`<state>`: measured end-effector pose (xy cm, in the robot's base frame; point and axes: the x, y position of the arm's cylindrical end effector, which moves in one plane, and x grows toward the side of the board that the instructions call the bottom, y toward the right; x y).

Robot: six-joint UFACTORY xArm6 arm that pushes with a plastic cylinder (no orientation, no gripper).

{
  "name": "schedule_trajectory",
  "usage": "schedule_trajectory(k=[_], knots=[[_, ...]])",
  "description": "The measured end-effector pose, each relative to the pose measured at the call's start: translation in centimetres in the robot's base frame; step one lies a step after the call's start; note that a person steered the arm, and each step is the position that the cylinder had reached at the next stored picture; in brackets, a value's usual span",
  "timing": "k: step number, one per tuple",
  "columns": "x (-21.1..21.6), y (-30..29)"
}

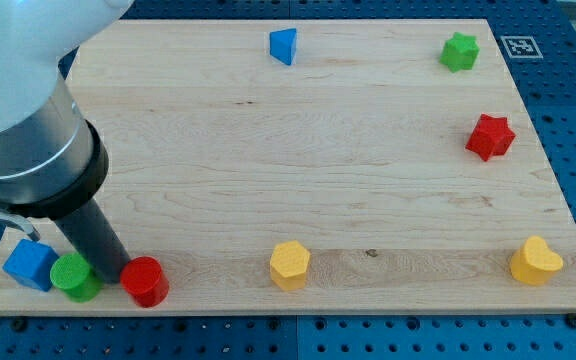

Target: Point your arm towards the top center

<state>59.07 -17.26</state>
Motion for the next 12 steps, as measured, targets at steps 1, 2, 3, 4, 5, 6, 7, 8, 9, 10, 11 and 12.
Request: schedule_trajectory(k=[1,2,3,4,5,6,7,8,9,10,11,12], knots=[[-1.4,0.6],[-4.2,3.0],[-6.2,6.9],[-6.7,11.7],[-6.8,16.6],[-8.6,19.3],[-12.8,20.7],[-17.7,21.7],[-23.5,23.1],[-28.6,24.1],[-32.4,24.1],[-35.3,22.7]])
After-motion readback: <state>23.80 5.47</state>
